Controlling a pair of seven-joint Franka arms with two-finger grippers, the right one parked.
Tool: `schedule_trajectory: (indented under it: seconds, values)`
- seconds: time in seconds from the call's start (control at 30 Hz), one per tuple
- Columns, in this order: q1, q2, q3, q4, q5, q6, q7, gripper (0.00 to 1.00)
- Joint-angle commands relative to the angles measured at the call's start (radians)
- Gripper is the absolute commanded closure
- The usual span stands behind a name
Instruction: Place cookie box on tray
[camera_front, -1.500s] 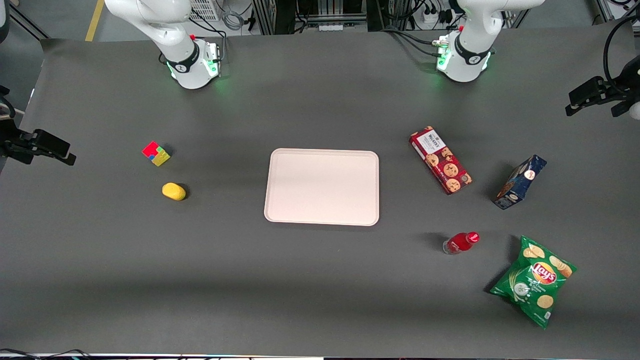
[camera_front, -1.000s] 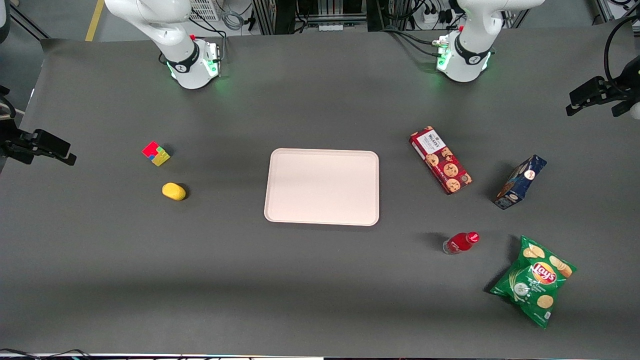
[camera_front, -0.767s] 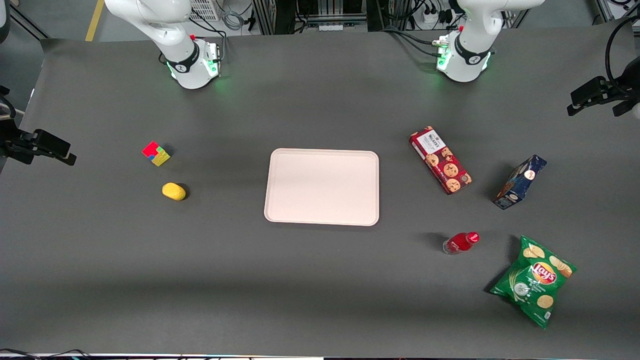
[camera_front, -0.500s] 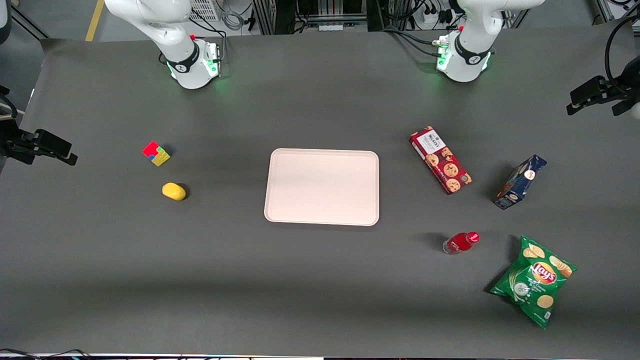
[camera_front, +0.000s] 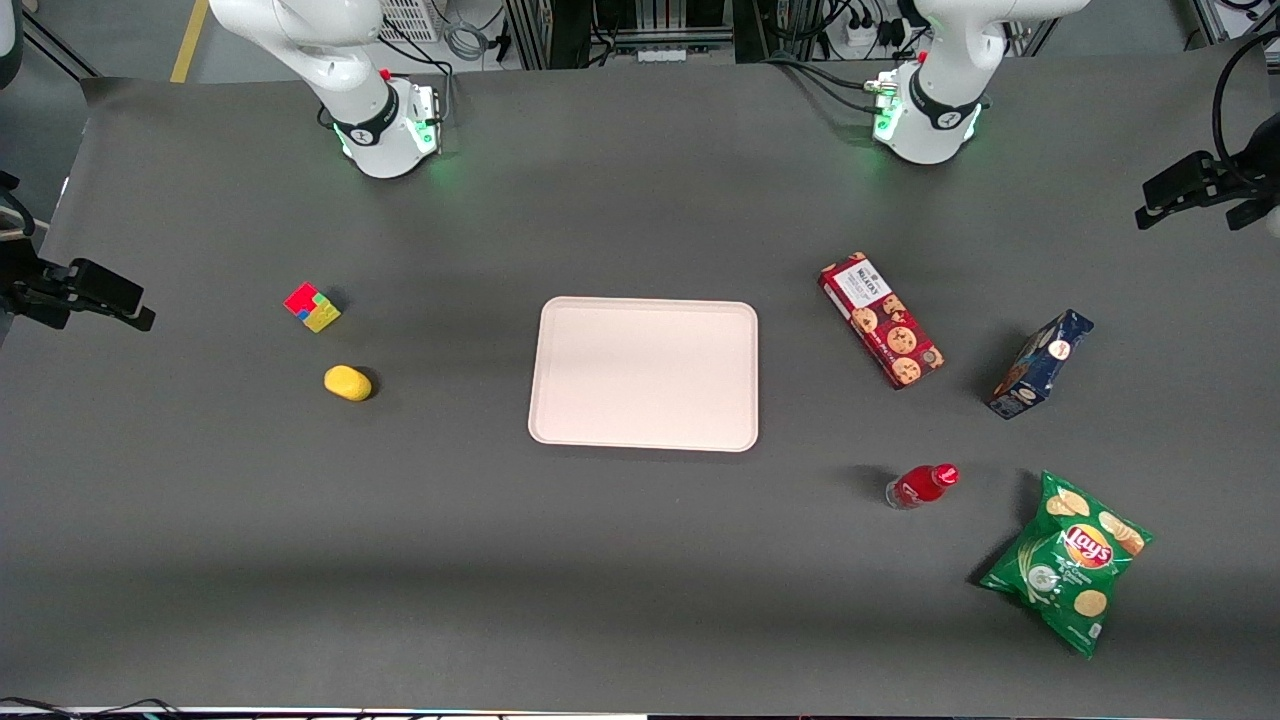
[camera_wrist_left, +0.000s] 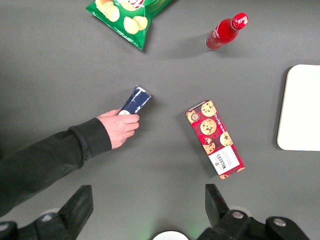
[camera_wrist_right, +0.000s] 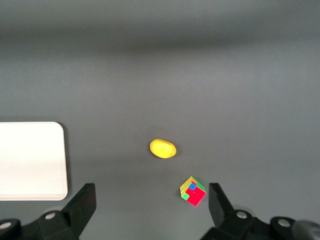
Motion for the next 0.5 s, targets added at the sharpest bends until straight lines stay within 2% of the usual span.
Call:
schedule_trajectory:
  seconds: [0.0,0.27,0.47]
  values:
    - [-0.003,0.041,-0.006,-0.090,0.013,0.010,0.163,0.00]
    - [-0.008,0.045,-0.010,-0.364,0.011,0.258,0.234,0.00]
    - [-0.009,0.122,-0.010,-0.493,0.010,0.486,0.233,0.00]
